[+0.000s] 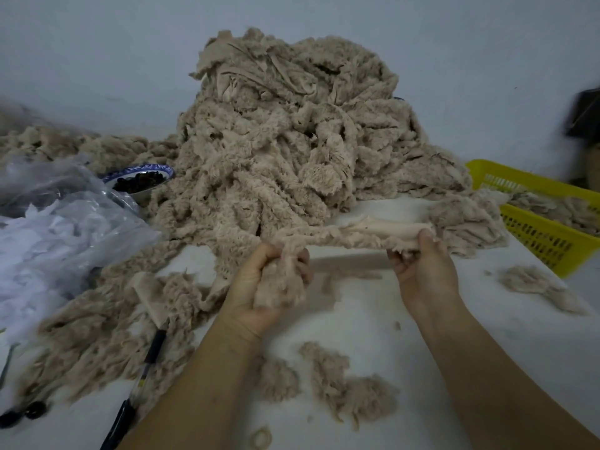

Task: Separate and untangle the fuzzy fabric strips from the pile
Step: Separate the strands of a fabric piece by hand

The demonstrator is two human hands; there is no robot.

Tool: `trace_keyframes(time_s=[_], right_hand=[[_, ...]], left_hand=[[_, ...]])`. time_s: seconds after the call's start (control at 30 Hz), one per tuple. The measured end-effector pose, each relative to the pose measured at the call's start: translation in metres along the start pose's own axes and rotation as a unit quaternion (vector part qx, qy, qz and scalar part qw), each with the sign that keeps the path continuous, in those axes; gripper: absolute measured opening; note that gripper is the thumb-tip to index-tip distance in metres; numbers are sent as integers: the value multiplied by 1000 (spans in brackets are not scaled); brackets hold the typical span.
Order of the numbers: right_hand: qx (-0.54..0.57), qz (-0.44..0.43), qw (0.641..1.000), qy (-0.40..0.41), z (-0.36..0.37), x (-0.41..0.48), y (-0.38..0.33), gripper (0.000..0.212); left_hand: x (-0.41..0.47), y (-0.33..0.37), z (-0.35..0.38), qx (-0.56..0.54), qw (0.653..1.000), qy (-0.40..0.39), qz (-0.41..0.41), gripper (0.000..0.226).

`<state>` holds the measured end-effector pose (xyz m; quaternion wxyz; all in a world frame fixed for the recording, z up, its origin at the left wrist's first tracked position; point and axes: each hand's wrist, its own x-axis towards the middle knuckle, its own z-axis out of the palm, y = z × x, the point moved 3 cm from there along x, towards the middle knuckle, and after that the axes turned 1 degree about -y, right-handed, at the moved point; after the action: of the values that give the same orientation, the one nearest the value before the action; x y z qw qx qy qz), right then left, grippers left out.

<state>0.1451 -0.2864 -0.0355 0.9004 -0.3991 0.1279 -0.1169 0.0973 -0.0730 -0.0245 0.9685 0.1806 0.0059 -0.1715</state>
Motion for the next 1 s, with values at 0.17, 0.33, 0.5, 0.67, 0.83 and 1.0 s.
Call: trace_keyframes(time_s=[0.17,0.33,0.5,0.67,0.83,1.0], right_hand=[[-42,16,999,14,-3,0,0,15],[-289,-61,948,-119,12,-13,11,12],[-497,-65,797,-337,30,-41,43,16],[-458,-81,852,-241,22,-24,31,16],[127,31,985,-115,4,4,-12,50],[-202,46,969,-136,13,-11,25,39]], left_hand=[[9,6,-13,23,989,121,77,20],[17,-3,-18,239,957,128,99,9],[18,-20,-16,441,888,105,81,38],[11,-25,-9,583,799,88,120,62],[-8,-8,16,702,548,105,442,30],[-18,23,11,690,401,284,532,39]])
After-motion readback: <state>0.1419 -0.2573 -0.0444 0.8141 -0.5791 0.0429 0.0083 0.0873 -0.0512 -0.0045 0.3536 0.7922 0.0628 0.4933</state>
